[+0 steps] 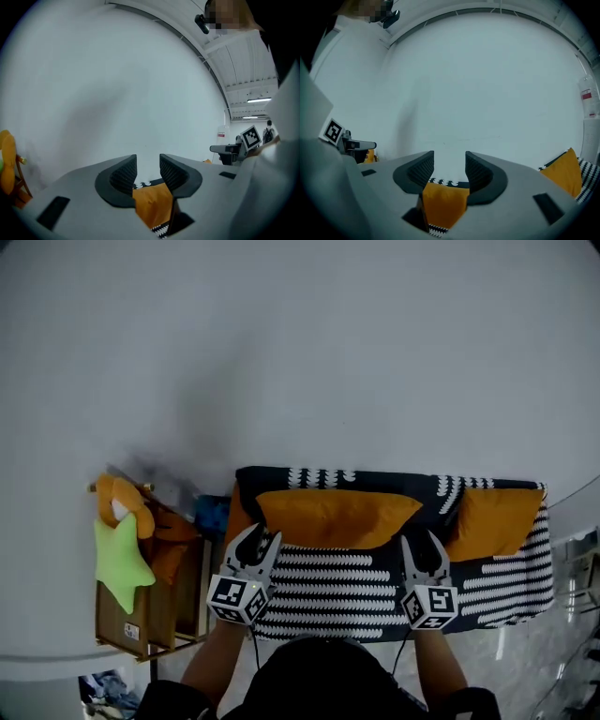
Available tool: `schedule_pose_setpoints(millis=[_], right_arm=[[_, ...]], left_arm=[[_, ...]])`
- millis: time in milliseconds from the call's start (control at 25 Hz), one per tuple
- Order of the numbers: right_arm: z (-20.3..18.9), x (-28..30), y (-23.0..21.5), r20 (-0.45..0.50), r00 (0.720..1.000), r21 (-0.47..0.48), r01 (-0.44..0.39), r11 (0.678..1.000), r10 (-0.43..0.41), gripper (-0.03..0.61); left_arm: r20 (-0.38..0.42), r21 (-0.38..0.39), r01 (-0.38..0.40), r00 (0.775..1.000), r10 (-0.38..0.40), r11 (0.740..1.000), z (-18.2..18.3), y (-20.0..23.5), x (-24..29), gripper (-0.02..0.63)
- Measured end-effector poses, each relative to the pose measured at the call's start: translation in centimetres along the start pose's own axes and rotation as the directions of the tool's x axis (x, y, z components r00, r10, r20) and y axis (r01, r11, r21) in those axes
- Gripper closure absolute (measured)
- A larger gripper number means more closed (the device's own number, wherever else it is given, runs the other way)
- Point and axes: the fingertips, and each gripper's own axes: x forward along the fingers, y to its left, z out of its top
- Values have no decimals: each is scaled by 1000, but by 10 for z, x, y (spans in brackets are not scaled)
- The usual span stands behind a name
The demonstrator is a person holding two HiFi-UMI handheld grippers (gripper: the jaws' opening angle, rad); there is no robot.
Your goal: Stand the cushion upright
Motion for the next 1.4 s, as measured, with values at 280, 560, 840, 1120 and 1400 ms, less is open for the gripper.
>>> schedule_pose_setpoints(millis=[280, 560, 840, 1120, 1400], right_arm=[[41, -26, -9, 93, 996, 14, -10, 1000, 9, 449], [64, -35, -21, 150, 988, 28, -34, 999, 29, 530], [55, -24, -19, 128, 990, 21, -67, 998, 64, 546], [52, -12, -22, 118, 990, 35, -78, 996, 73, 549], [54, -12, -24, 121, 989, 24, -83, 996, 79, 549]], left_arm=[[61, 15, 24, 998, -25, 1000, 31, -34, 1, 489], [110, 31, 28, 993, -31, 999, 48, -49, 7, 541], [120, 6, 16, 993, -17, 1000, 47, -53, 16, 546], [112, 17, 3, 994, -4, 1000, 46, -52, 22, 554], [108, 11, 1, 994, -3, 1000, 43, -56, 25, 555]])
